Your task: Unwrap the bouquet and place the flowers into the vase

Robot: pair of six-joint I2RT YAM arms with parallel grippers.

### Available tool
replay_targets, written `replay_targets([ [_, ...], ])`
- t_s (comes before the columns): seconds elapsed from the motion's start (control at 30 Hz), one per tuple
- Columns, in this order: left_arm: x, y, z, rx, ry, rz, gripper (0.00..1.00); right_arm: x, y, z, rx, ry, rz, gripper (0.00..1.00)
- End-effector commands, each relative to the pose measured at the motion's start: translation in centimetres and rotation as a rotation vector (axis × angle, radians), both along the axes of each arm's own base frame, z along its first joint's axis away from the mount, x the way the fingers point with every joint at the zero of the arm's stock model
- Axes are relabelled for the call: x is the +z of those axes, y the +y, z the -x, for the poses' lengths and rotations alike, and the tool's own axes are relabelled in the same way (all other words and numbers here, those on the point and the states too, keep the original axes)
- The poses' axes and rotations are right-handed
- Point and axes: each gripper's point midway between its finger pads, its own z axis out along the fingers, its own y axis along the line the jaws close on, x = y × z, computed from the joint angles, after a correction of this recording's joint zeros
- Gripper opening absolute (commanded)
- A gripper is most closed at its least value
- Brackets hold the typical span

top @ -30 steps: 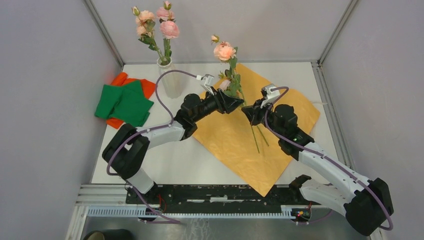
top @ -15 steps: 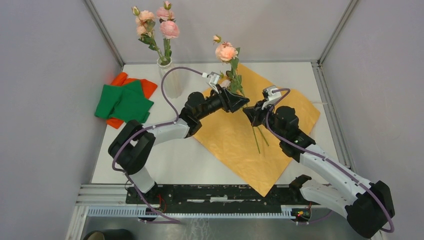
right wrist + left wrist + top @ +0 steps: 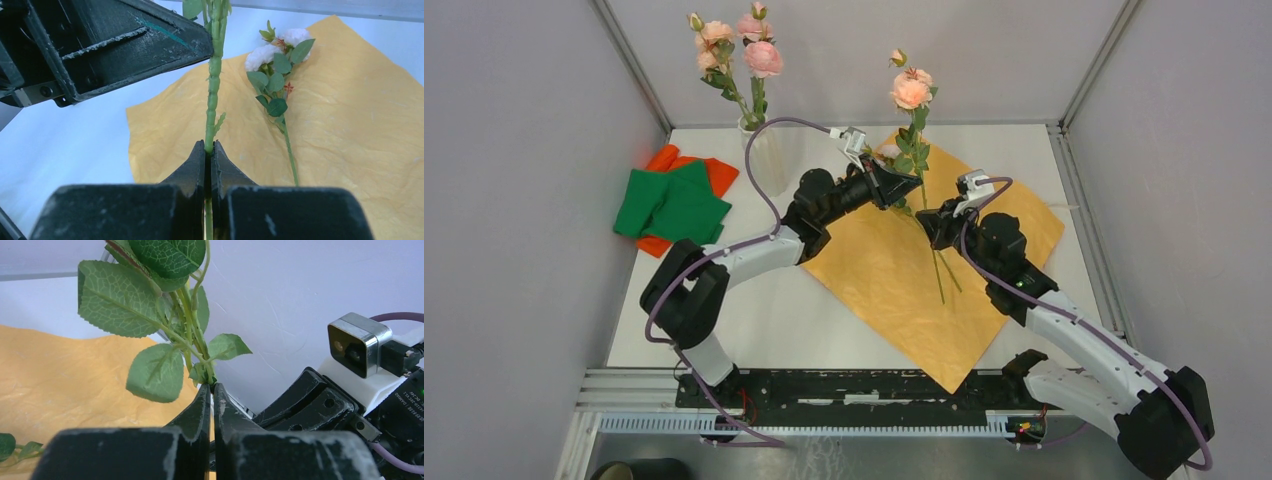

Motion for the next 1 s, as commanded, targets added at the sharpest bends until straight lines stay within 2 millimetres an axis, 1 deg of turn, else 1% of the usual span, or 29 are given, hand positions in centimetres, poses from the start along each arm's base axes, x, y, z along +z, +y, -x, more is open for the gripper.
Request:
replay_targets([
  [0.0, 2.5, -0.8, 0.3, -0.021, -0.070, 0.030, 0.02, 0.8, 0.2, 0.4, 0.021, -0.027, 0.003, 0.00],
  [0.07, 2.1, -0.5, -0.2, 0.012, -0.081, -0.008, 0.02, 0.7, 0.3, 0.4, 0.021, -0.023, 0.012, 0.00],
  [0.17, 2.1, 0.4, -0.5, 0.063, -0.113, -0.083, 0.02, 0.7, 0.2, 0.4, 0.019, -0.024, 0.010, 0.00],
  [0.27, 2.6, 1.6, -0.7, 0.118, -0.160, -0.159, 0.02, 0.9, 0.1, 0.5, 0.019, -0.033, -0.002, 0.00],
  [0.3, 3.1, 2.1, -0.8, 0.142, -0.175, -0.176, 0.02, 1.1, 0.1, 0.6, 0.021, -0.038, -0.006, 0.00],
  [0.47, 3.8, 3.7, -1.8, 0.234, -0.197, -0.249, 0.02, 1.7, 0.0, 0.9, 0.024, -0.055, -0.012, 0.00],
  [0.6, 4.2, 4.0, -1.9, 0.250, -0.205, -0.256, 0.02, 1.9, -0.2, 1.1, 0.025, -0.064, -0.008, 0.00],
  [0.7, 4.2, 3.7, -2.0, 0.241, -0.203, -0.254, 0.02, 1.9, -0.1, 0.9, 0.027, -0.065, 0.000, 0.00],
  [0.8, 4.3, 2.9, -1.7, 0.198, -0.197, -0.230, 0.02, 1.9, -0.1, 0.7, 0.024, -0.066, 0.010, 0.00],
  [0.83, 4.4, 2.6, -1.5, 0.181, -0.192, -0.220, 0.04, 1.9, 0.0, 0.7, 0.024, -0.066, 0.012, 0.00],
  [0.87, 4.5, 2.3, -1.3, 0.163, -0.187, -0.206, 0.10, 1.9, 0.0, 0.6, 0.024, -0.065, 0.012, 0.00],
  [0.9, 4.6, 2.0, -1.1, 0.144, -0.183, -0.191, 0.18, 1.9, 0.1, 0.5, 0.026, -0.066, 0.011, 0.00],
  [0.97, 4.5, 1.5, -0.7, 0.107, -0.172, -0.168, 0.39, 1.8, 0.2, 0.5, 0.032, -0.064, 0.012, 0.00],
])
